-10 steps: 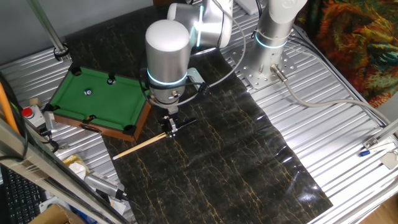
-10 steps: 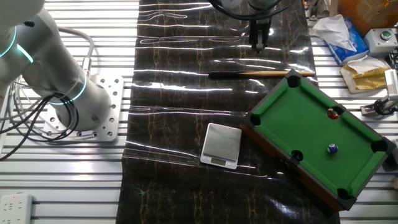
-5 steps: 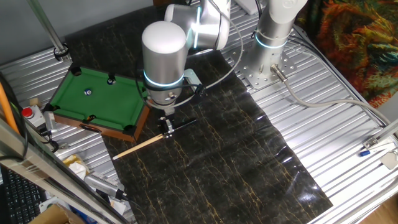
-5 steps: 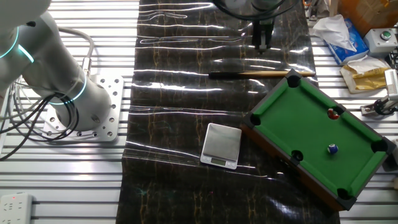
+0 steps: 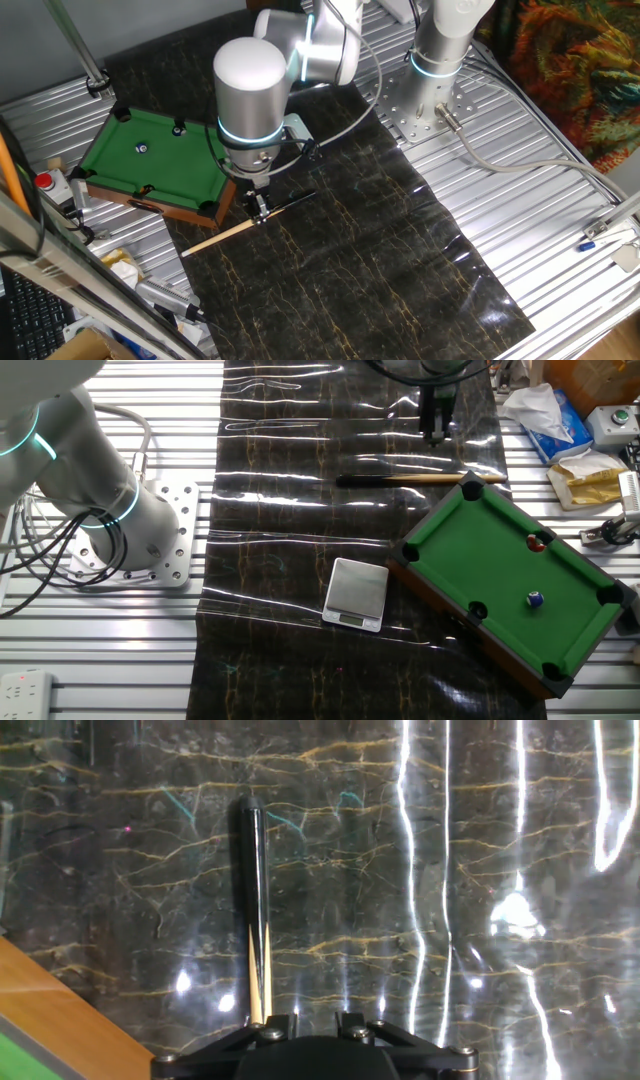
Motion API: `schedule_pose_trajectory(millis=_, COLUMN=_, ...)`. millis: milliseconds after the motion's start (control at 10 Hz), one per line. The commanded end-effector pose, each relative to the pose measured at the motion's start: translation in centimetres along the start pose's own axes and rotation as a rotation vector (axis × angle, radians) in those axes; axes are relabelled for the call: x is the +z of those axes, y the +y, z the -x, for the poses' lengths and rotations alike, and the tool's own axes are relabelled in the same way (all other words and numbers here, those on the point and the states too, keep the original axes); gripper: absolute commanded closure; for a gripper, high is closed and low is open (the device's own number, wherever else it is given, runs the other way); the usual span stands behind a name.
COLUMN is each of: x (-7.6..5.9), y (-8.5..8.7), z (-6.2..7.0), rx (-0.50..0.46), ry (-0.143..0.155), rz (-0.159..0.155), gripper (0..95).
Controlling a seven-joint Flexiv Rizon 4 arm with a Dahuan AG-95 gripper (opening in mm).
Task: Hit the pool ball
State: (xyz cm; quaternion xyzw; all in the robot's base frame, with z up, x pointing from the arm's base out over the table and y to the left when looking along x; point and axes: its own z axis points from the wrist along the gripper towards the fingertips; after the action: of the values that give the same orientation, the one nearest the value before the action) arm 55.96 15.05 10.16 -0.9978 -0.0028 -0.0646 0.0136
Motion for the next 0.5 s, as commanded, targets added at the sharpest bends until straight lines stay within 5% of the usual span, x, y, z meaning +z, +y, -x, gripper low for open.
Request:
schedule_pose_trajectory(millis=100, x=-0.03, y=0.0, z=0.12, rx=-0.008, ry=0.002, rz=0.031, gripper=76.0)
schedule_pose_trajectory(millis=500, x=0.11, y=-0.1, z=0.11, rx=-0.014, ry=0.006, rz=0.038, gripper=76.0)
